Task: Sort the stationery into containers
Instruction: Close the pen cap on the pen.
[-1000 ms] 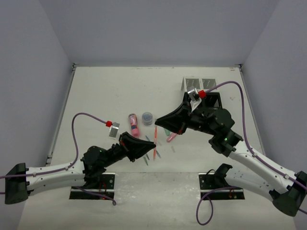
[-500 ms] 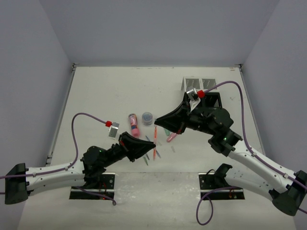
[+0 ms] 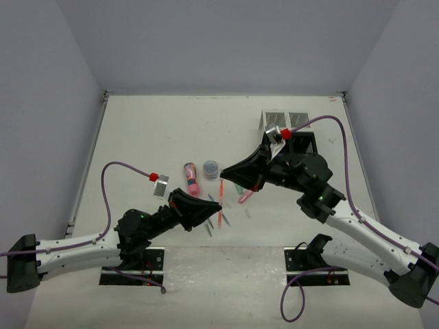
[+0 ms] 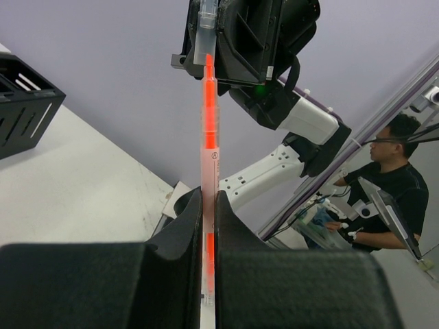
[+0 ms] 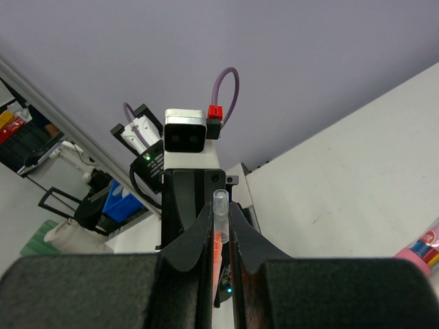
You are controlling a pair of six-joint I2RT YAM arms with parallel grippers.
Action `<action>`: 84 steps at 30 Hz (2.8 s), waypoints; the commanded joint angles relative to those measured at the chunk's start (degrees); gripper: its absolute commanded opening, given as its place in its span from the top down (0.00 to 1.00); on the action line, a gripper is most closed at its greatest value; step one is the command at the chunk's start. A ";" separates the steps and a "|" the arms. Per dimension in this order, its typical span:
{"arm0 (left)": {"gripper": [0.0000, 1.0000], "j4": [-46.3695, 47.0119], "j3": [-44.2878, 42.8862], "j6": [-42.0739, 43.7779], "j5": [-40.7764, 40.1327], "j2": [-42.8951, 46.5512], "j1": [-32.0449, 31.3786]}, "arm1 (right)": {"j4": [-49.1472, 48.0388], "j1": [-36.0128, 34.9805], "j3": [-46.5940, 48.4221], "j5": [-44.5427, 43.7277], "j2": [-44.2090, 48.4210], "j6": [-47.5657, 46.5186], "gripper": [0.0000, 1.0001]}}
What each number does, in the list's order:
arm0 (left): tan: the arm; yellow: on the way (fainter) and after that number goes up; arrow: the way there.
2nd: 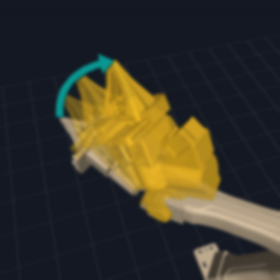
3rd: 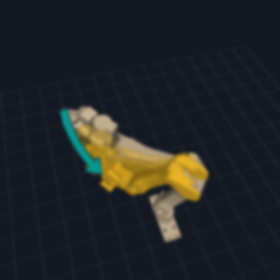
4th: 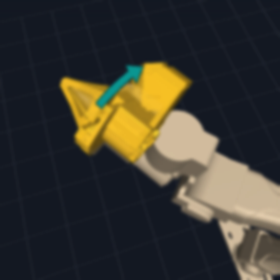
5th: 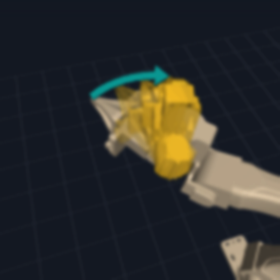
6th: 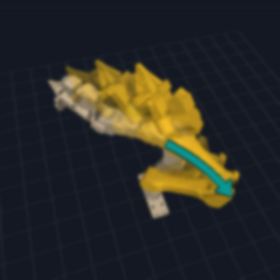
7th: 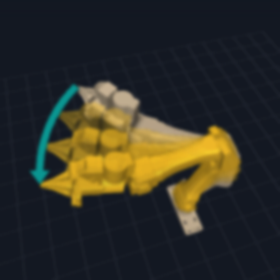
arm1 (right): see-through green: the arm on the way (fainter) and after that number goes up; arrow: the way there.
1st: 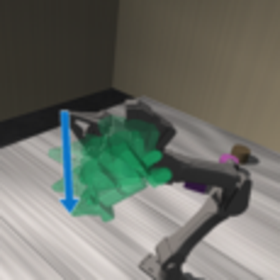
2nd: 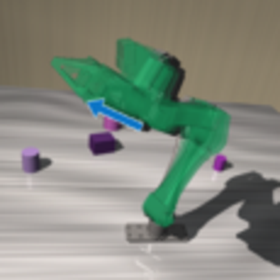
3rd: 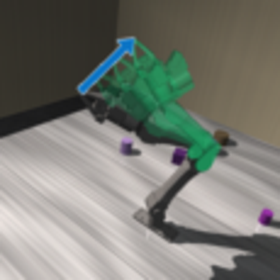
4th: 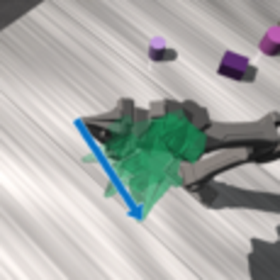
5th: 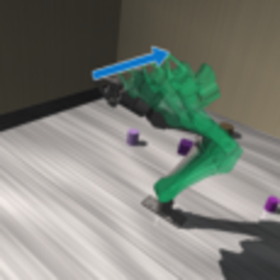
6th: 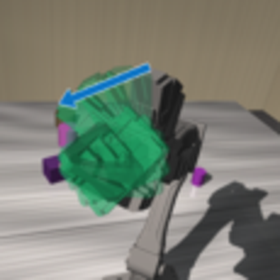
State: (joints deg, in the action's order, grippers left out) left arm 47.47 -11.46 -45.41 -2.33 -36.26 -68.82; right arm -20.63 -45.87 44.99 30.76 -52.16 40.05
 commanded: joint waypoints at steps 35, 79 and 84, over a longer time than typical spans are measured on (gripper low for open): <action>1.00 -2.73 -7.34 10.52 -5.43 -1.42 -0.19 | 0.22 -0.35 -1.93 2.93 0.18 -0.21 0.66; 0.40 -9.06 -13.36 9.37 -5.05 -8.38 -0.18 | -1.82 -1.07 -1.84 2.50 -0.35 1.21 1.00; 0.74 -7.56 -13.78 9.32 -4.90 -10.22 -0.18 | -3.02 -1.35 -1.96 3.37 -0.71 2.03 1.00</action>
State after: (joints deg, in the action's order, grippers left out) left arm 39.18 -22.83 -36.90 -7.54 -45.54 -68.93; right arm -20.60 -46.63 42.72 33.96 -53.49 41.35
